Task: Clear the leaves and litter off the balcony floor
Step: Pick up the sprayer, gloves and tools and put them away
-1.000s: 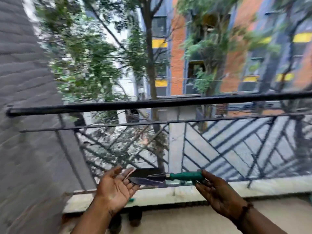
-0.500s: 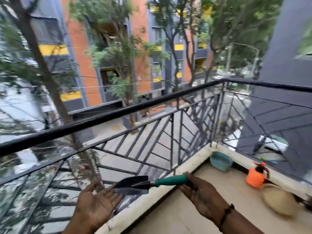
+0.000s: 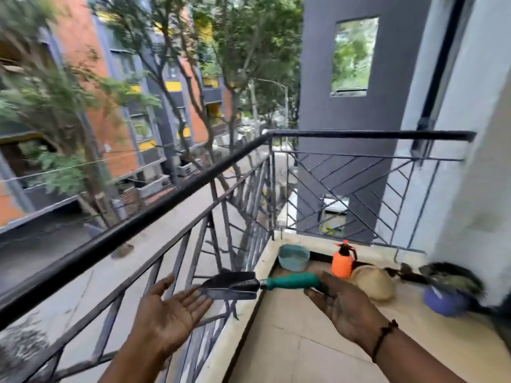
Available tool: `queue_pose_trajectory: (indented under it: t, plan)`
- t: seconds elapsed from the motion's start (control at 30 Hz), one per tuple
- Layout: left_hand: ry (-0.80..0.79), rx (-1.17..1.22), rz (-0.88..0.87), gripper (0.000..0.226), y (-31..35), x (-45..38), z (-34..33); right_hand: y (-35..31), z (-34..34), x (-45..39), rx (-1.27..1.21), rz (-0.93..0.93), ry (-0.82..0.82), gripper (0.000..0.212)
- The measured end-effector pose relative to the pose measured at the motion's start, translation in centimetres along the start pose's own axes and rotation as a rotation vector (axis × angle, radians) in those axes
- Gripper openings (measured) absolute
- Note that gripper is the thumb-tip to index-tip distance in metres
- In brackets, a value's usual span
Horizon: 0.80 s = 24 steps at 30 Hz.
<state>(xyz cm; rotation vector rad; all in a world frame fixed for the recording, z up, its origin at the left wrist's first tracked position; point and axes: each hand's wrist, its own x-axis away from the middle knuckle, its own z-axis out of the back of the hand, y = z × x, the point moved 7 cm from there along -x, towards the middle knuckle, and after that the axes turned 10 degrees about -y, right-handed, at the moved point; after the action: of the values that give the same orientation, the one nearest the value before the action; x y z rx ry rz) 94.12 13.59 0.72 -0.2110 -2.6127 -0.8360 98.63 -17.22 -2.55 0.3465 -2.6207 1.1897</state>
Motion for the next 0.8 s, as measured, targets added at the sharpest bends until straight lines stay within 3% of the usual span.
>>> queue_pose_trajectory:
  t: [0.27, 0.5, 0.8]
  plan:
    - [-0.138, -0.087, 0.207, 0.050, -2.7, -10.9, -5.1, -3.1, 5.0, -4.5, -0.056, 0.051, 0.162, 0.015]
    - [-0.054, -0.104, 0.288, 0.051, -5.6, -20.4, -8.3, -6.3, 9.1, -13.3, -0.067, 0.016, 0.203, 0.015]
    - [0.028, -0.043, 0.244, 0.048, -7.5, -31.3, -14.8, -15.2, 11.4, -25.7, 0.050, -0.055, 0.178, 0.015]
